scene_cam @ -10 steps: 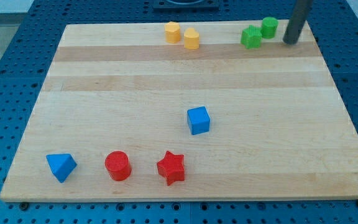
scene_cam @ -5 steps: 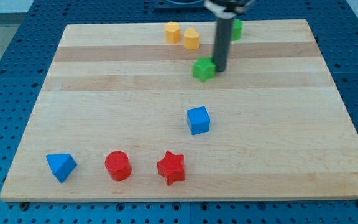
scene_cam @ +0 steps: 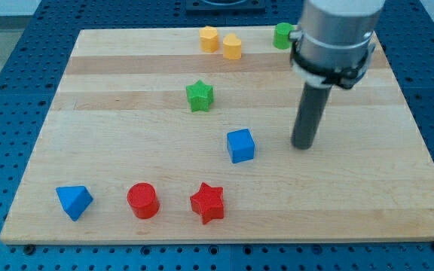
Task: Slide the green star and cube diagonal to each other
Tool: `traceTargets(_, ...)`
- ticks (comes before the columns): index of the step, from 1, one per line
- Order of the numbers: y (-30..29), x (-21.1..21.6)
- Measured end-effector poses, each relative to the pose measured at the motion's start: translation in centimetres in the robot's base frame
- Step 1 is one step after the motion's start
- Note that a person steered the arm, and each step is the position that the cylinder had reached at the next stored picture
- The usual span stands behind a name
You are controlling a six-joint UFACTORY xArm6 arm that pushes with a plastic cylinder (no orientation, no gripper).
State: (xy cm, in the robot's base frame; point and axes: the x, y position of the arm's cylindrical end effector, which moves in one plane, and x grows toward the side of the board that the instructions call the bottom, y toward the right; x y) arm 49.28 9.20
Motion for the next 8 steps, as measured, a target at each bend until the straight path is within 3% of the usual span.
traceTargets(1, -7.6, 0.7)
traceTargets(2, -9.2, 0.7)
traceTargets(3, -0.6, -1.1)
traceTargets(4, -0.4, -9.3)
traceTargets(5, -6.1, -13.1)
traceTargets(8, -16.7, -12.5)
